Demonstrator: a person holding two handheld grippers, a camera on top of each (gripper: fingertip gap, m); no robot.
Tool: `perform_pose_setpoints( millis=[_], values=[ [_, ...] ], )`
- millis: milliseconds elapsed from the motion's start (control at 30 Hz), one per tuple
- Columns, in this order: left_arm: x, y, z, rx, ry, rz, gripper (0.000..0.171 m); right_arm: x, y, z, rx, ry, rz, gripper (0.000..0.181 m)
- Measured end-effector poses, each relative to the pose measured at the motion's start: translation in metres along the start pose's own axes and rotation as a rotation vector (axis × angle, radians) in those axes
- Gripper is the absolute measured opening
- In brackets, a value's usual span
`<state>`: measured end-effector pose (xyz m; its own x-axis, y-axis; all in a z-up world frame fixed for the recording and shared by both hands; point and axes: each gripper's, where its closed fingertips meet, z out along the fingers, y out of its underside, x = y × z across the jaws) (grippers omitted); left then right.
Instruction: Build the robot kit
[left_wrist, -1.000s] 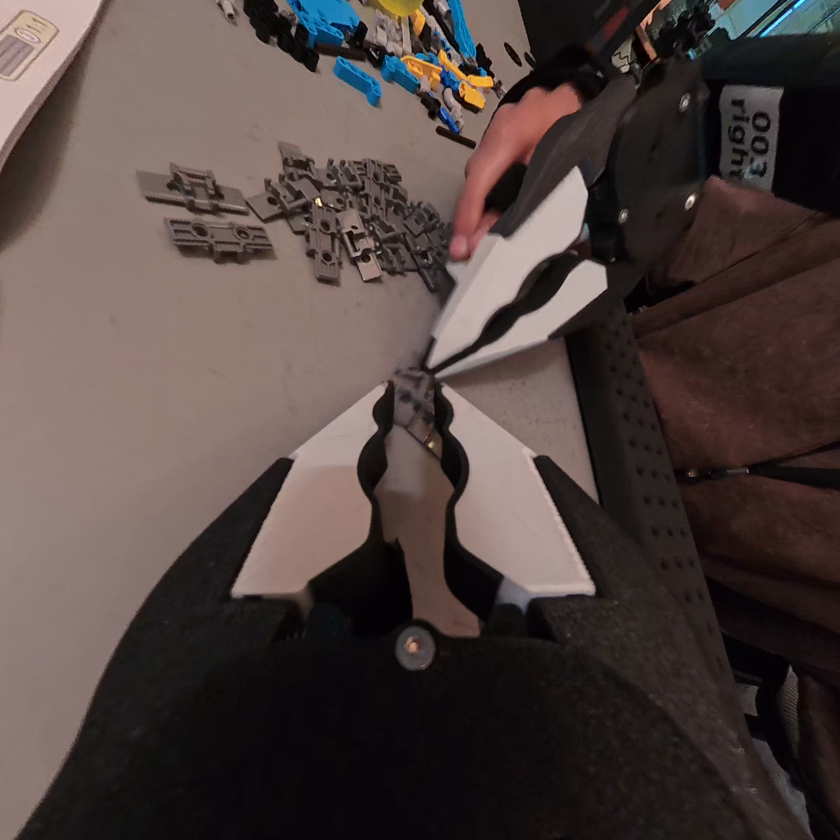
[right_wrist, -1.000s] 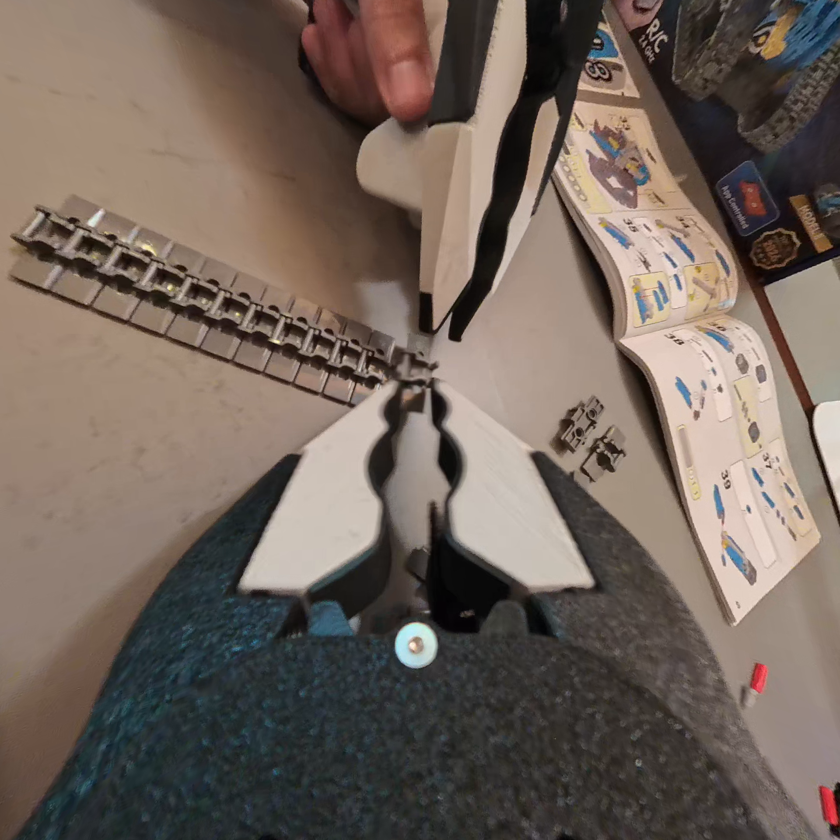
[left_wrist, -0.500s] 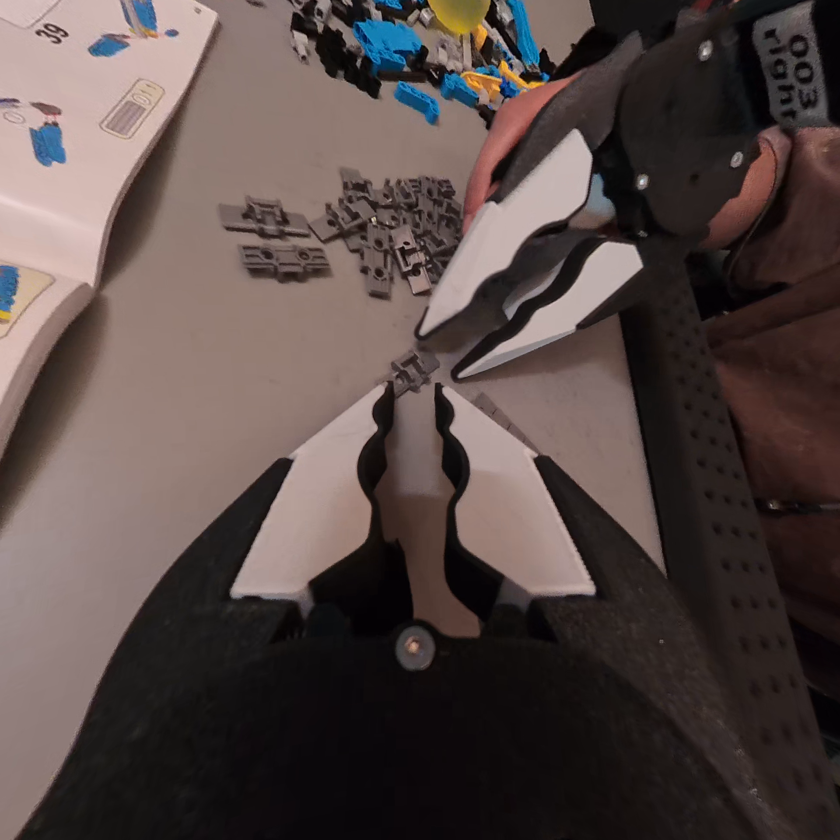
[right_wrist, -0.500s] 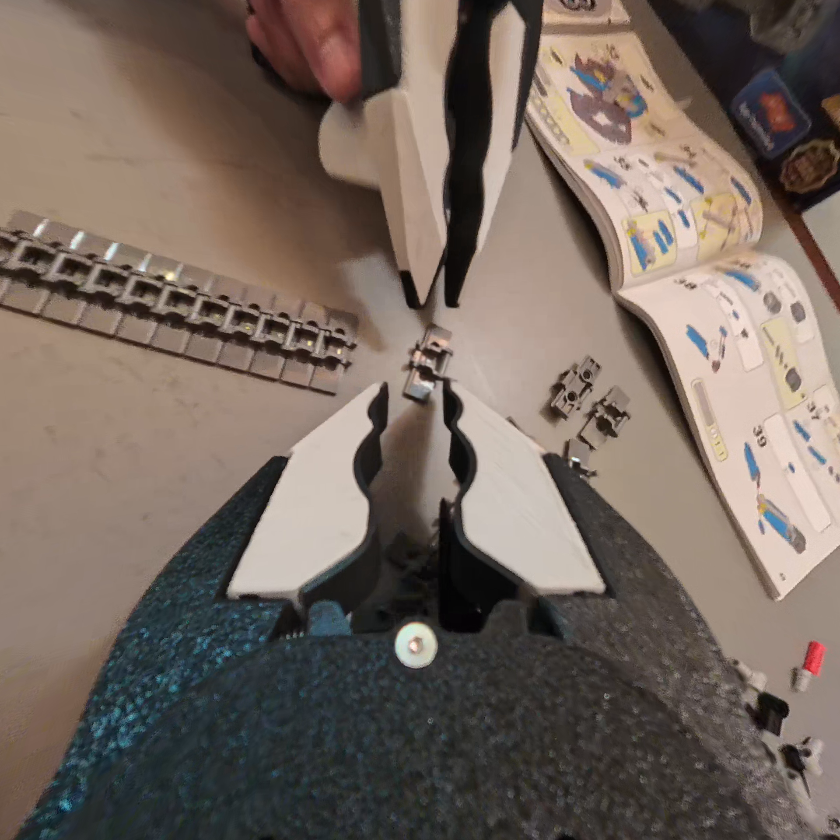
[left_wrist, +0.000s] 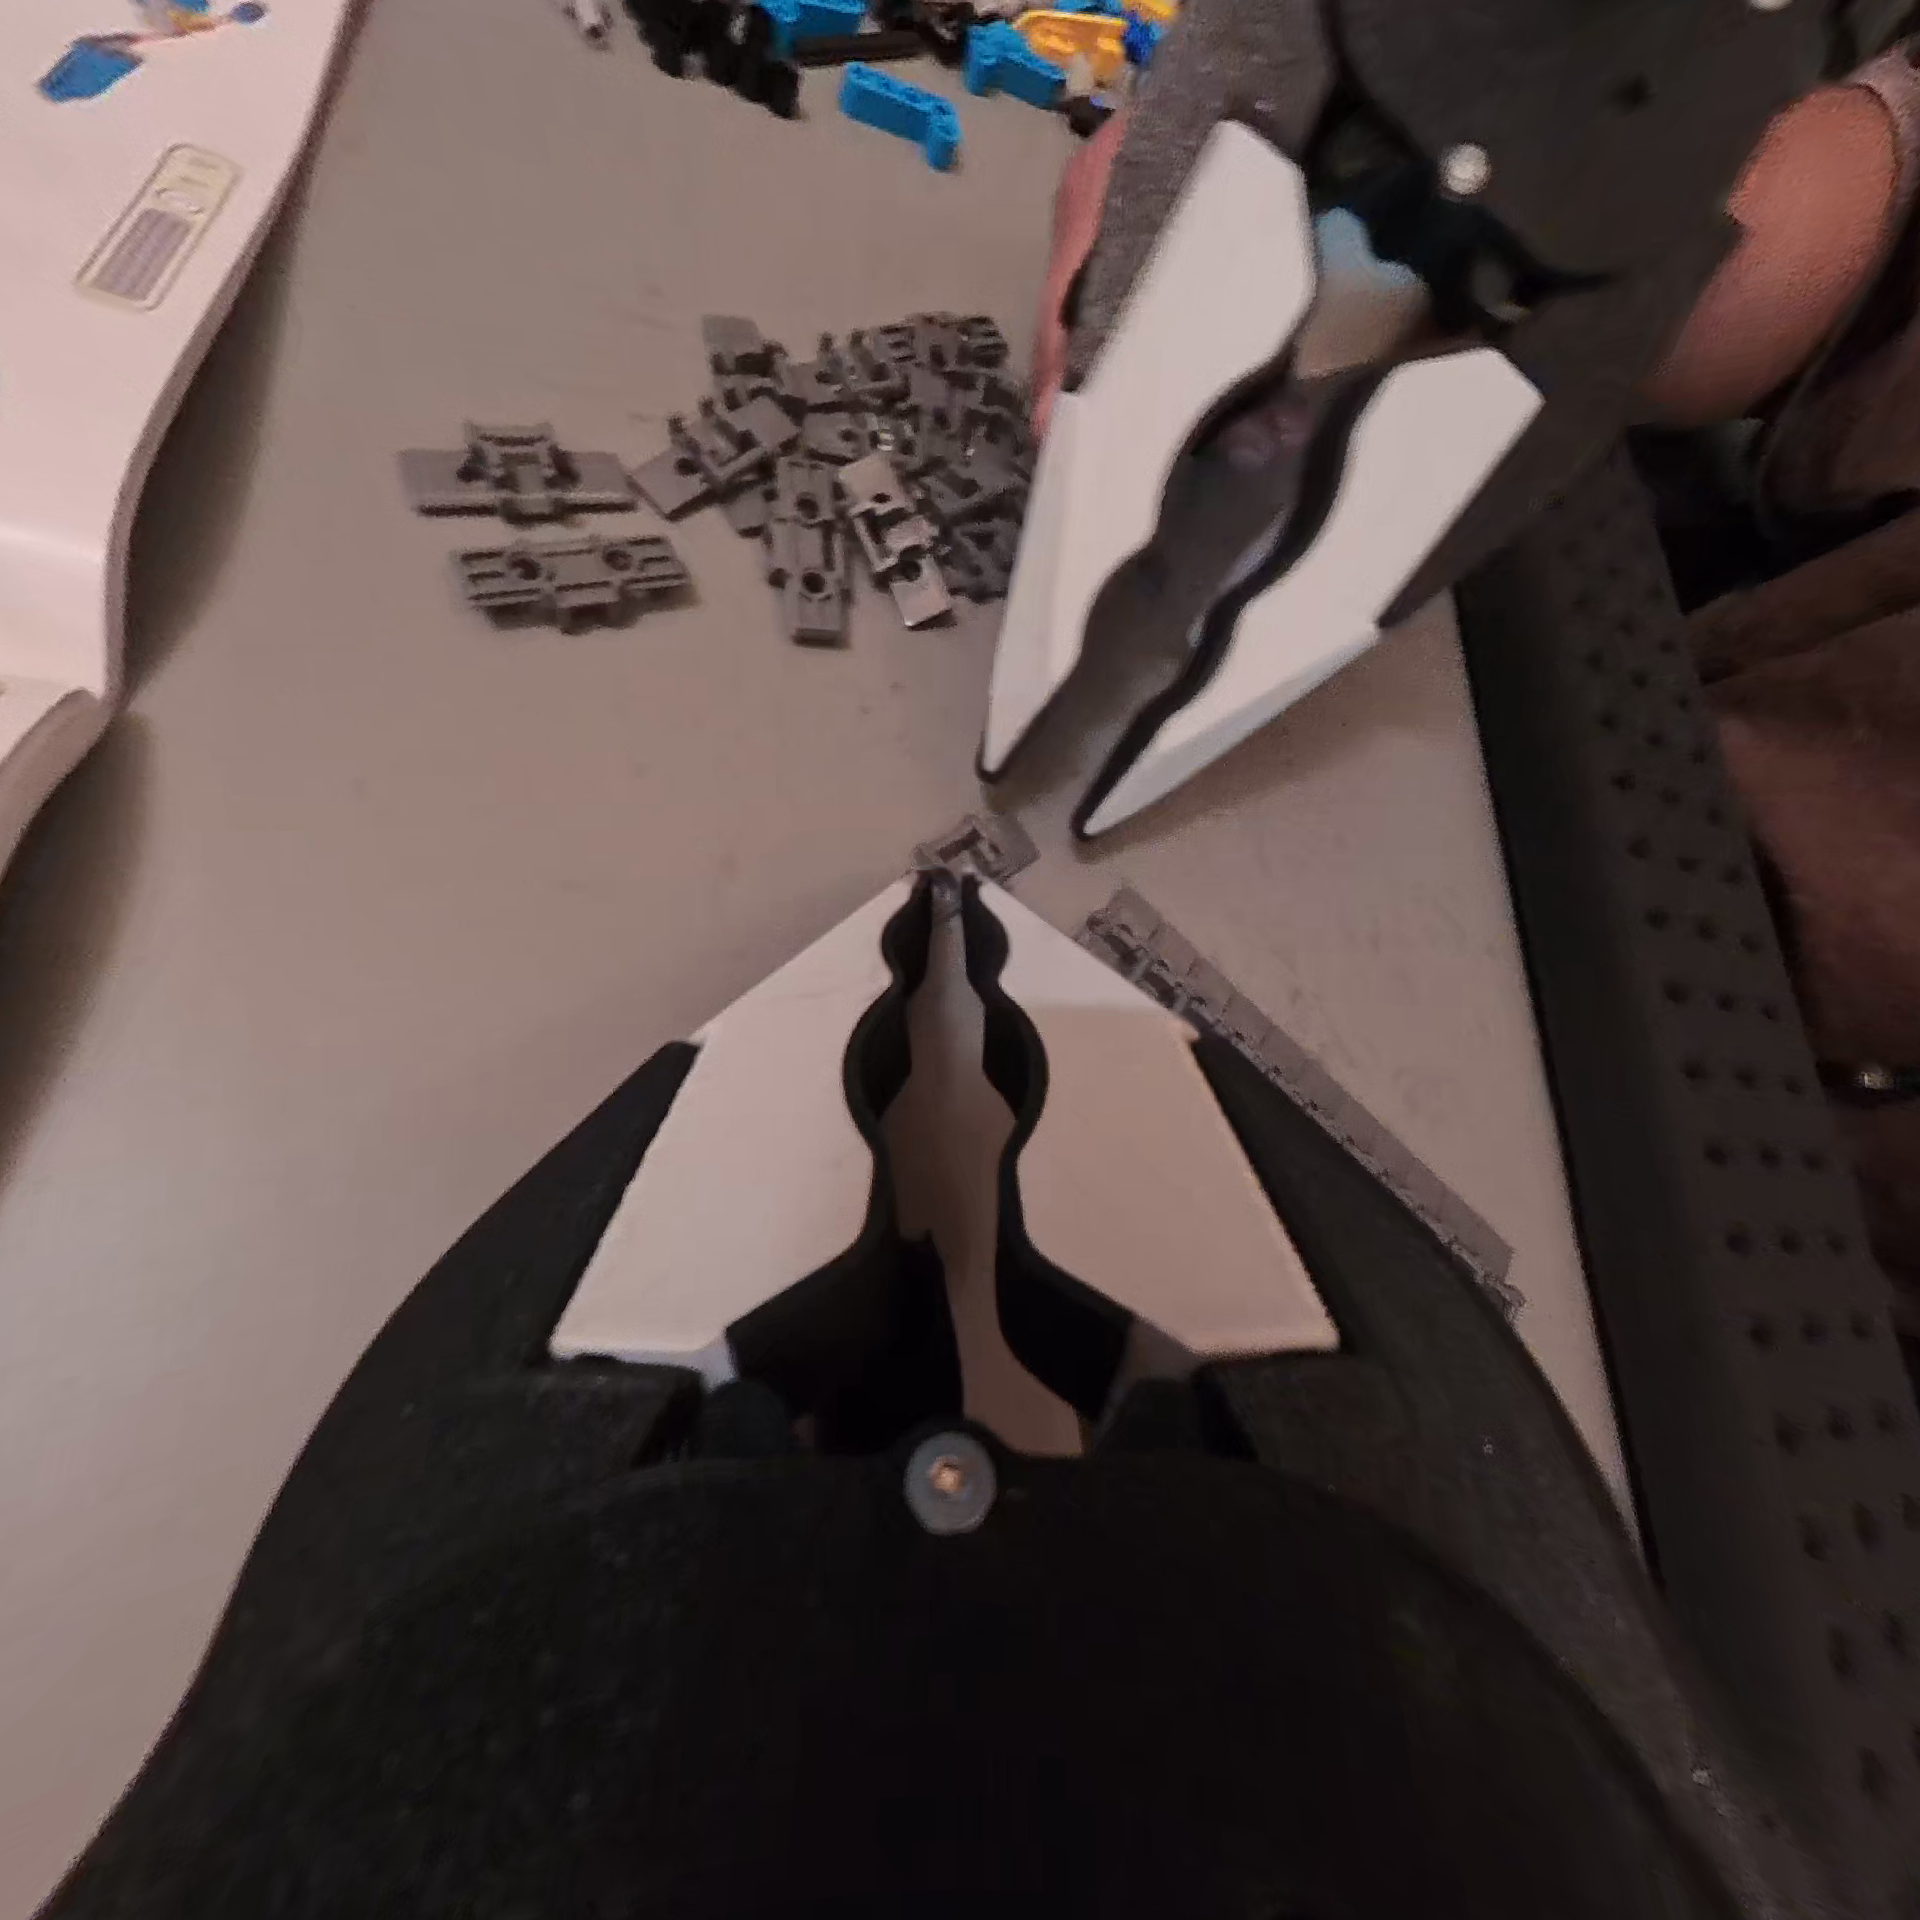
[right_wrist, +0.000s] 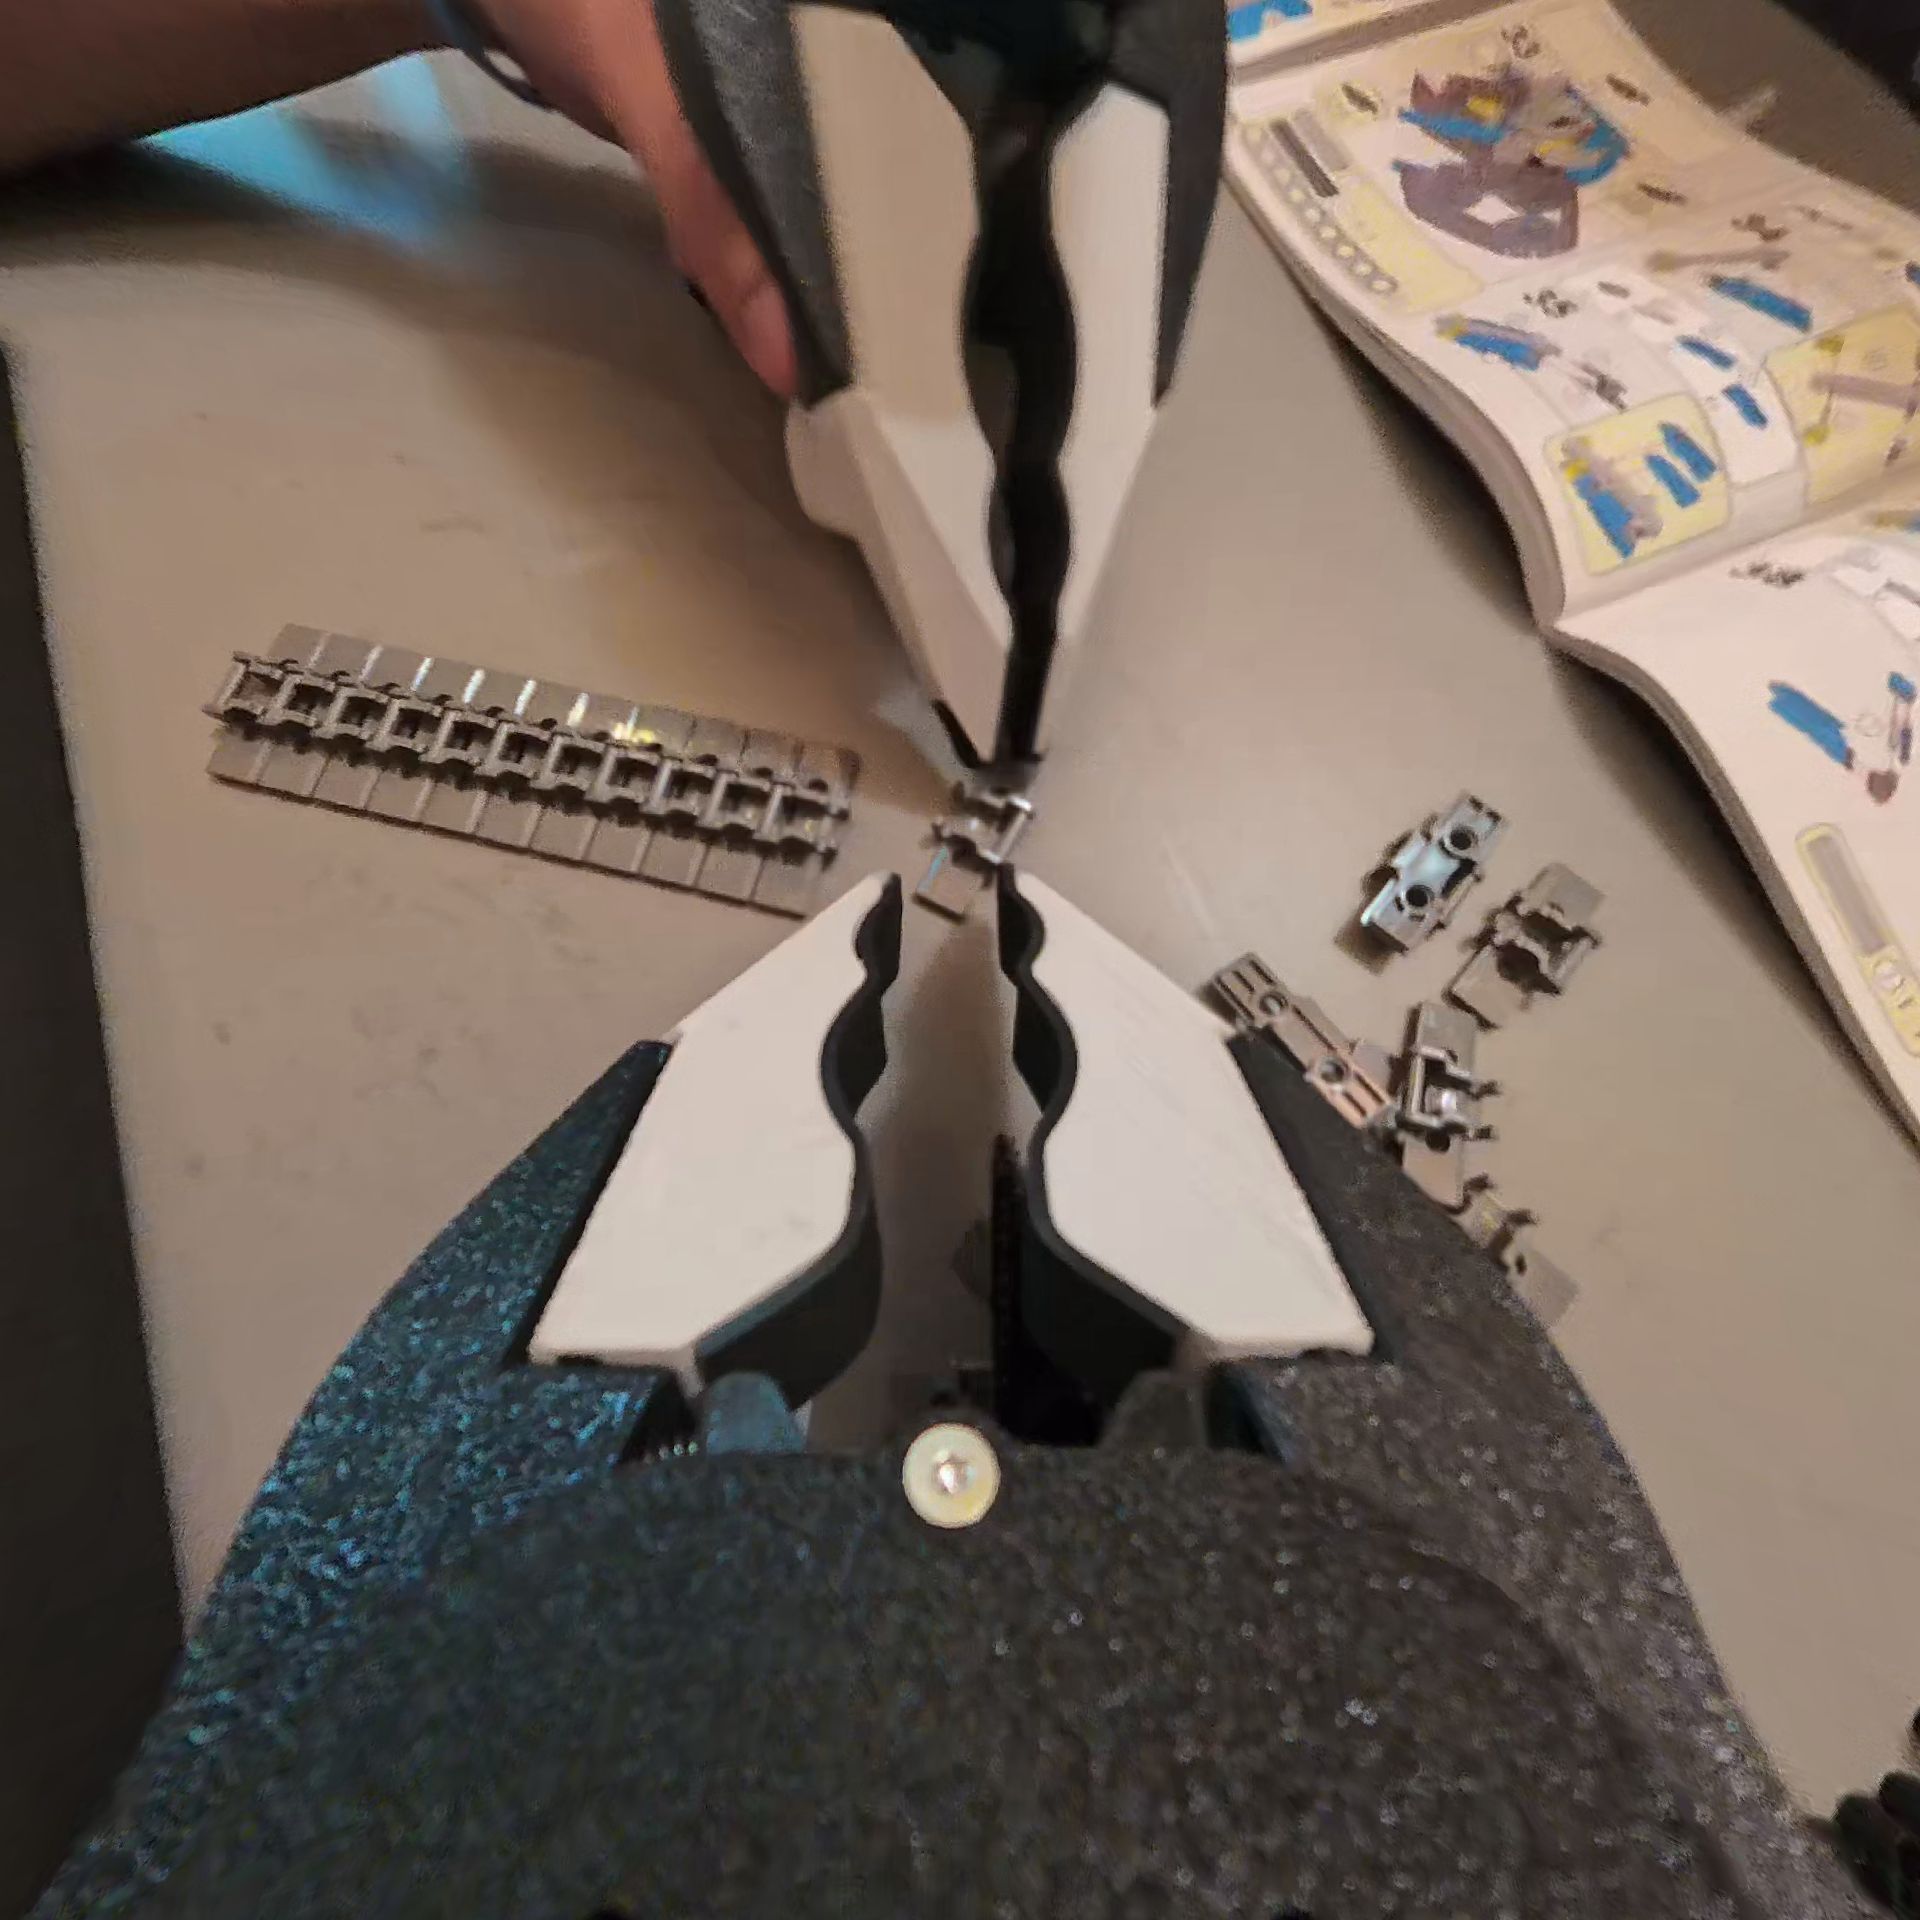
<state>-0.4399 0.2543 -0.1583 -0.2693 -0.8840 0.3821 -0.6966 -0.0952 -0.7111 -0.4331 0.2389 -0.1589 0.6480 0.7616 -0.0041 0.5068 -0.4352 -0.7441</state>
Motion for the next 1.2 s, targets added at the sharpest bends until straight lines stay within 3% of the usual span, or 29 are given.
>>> perform_pose_setpoints(
  millis=[167,300,467,600,667,867,1067,1200],
  values=[
    [0.002,0.003,0.007,-0.037,-0.02,0.039,0.005,-0.004,0.007,0.004,-0.032,-0.074,0.071,0.019],
    [-0.015,-0.008,0.01,-0.009,-0.168,0.071,0.004,-0.022,0.003,0.011,-0.039,-0.167,0.104,0.019],
    [-0.004,-0.015,0.002,0.047,-0.128,0.116,0.004,-0.011,-0.007,-0.001,0.03,-0.113,0.089,0.017],
    [0.009,0.0,0.008,-0.026,-0.01,0.069,0.003,0.003,0.0,0.002,-0.006,-0.053,0.098,0.023],
    [0.004,0.004,0.013,-0.066,-0.044,0.077,0.002,0.002,0.005,0.007,-0.041,-0.034,0.071,0.023],
    [-0.021,-0.003,0.006,-0.031,-0.204,0.086,0.002,-0.007,-0.001,0.017,-0.06,-0.039,0.047,0.02],
    [-0.011,-0.002,0.002,-0.015,-0.126,0.076,0.002,0.013,-0.009,0.003,0.011,0.023,0.052,0.02],
    [-0.002,0.002,0.008,-0.043,-0.086,0.101,0.004,0.023,0.001,0.007,-0.041,0.081,-0.001,0.023]
  ],
)
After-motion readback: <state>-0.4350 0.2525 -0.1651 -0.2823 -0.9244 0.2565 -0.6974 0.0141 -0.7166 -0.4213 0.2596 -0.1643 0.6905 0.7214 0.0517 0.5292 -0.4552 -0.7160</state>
